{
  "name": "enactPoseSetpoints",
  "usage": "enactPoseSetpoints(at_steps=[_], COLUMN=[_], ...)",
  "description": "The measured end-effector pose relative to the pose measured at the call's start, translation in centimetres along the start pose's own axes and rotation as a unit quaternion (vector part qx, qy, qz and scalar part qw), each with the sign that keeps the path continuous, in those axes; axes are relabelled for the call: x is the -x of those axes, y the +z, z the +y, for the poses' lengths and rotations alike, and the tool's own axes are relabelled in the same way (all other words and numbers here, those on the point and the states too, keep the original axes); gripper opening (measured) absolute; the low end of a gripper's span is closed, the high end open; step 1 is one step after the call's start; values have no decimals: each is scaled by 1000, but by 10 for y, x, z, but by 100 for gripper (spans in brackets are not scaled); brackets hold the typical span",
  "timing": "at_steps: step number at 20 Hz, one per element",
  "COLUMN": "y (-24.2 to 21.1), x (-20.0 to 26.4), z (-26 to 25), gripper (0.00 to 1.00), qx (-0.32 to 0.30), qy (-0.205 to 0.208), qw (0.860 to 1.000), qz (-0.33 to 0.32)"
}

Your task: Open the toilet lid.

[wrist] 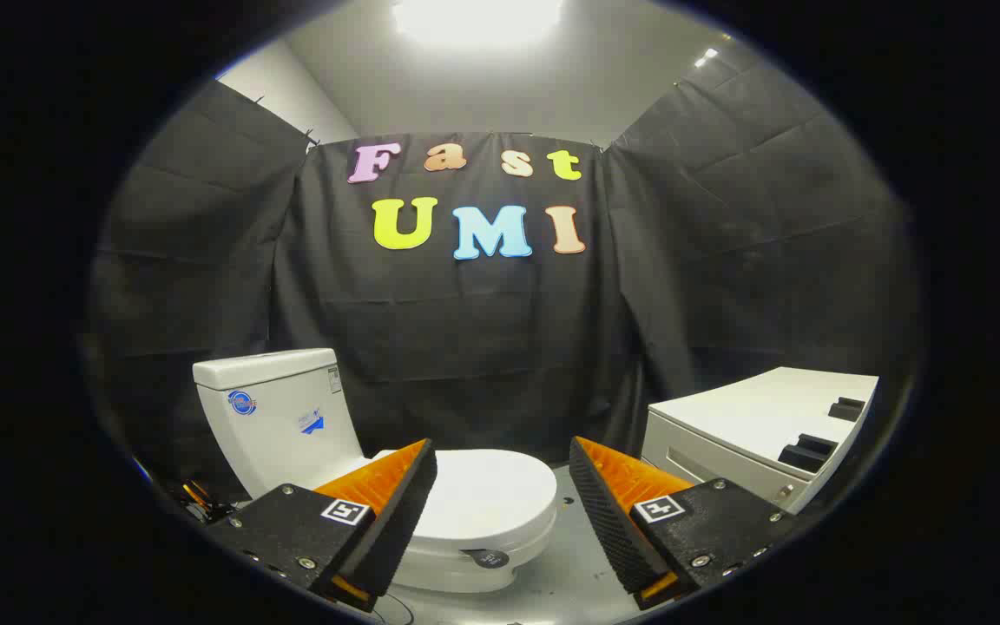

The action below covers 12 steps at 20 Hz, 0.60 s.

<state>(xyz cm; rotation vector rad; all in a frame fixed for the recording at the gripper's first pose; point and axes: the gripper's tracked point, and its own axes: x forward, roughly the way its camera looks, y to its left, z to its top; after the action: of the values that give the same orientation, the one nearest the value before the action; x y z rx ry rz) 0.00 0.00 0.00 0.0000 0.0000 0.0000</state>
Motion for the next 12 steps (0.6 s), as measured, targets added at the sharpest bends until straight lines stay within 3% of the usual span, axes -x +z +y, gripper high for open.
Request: enactPoseSetpoints(at_steps=[12], y=[-8], x=[0], z=[6], gripper=[95], qx=[5], qy=[15], qw=[1000], qz=[3])
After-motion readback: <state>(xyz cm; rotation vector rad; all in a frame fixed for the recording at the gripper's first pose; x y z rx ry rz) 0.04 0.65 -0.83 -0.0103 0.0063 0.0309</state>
